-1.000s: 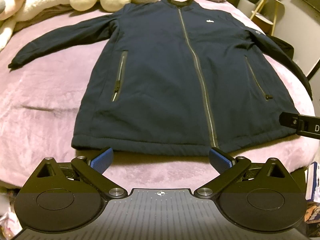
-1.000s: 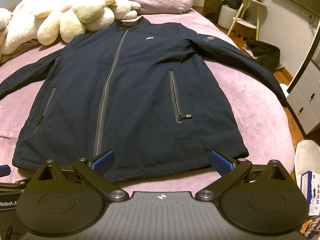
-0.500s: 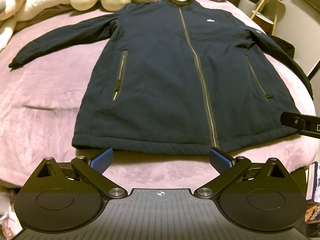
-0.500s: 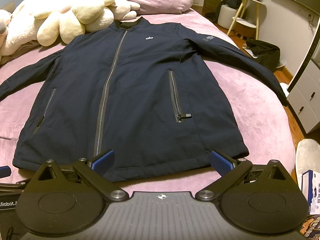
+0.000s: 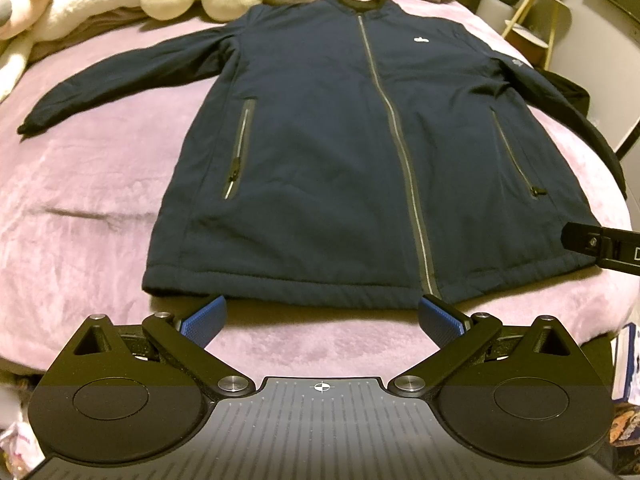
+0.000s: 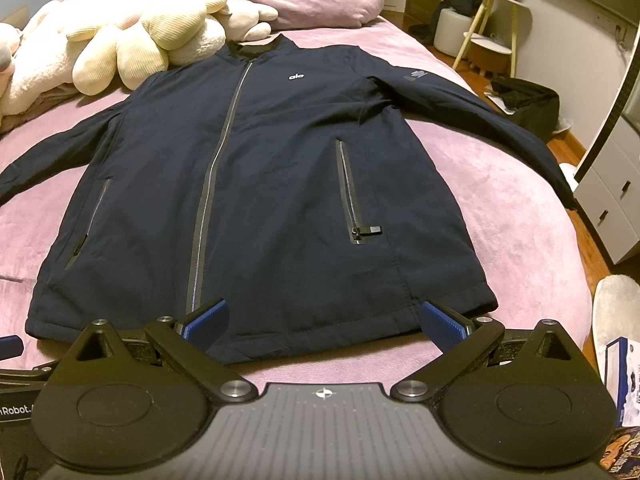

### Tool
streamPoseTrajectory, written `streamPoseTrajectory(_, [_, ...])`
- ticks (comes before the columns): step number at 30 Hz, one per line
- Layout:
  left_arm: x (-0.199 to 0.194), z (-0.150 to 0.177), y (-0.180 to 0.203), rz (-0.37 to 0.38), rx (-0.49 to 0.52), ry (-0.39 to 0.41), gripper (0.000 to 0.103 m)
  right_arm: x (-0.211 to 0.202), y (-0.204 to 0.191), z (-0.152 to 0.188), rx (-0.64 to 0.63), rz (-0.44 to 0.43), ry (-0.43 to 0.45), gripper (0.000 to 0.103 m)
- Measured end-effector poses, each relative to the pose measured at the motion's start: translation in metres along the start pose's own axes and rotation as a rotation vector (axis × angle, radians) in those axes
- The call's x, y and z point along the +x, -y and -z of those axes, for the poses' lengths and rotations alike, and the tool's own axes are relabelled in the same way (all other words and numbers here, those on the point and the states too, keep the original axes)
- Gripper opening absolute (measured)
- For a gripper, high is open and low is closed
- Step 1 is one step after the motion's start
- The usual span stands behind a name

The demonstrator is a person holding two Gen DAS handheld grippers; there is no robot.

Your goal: Fold large clothes

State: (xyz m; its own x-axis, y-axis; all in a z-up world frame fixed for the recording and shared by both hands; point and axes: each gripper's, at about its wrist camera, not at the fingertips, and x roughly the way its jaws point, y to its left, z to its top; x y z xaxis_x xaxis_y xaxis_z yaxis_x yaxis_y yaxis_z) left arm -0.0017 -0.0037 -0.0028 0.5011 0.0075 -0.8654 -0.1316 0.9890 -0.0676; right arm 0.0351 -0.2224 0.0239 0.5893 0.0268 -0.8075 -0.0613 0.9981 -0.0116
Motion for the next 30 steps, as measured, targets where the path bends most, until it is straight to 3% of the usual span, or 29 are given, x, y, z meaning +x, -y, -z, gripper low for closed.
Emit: streamPoseTrajectory(30, [0.0029, -0.0005, -0.0018, 0.011, -0.032, -0.019, 0.103, 0.0042, 0.0040, 0.0004, 0.017, -0.023, 0.003, 0.102])
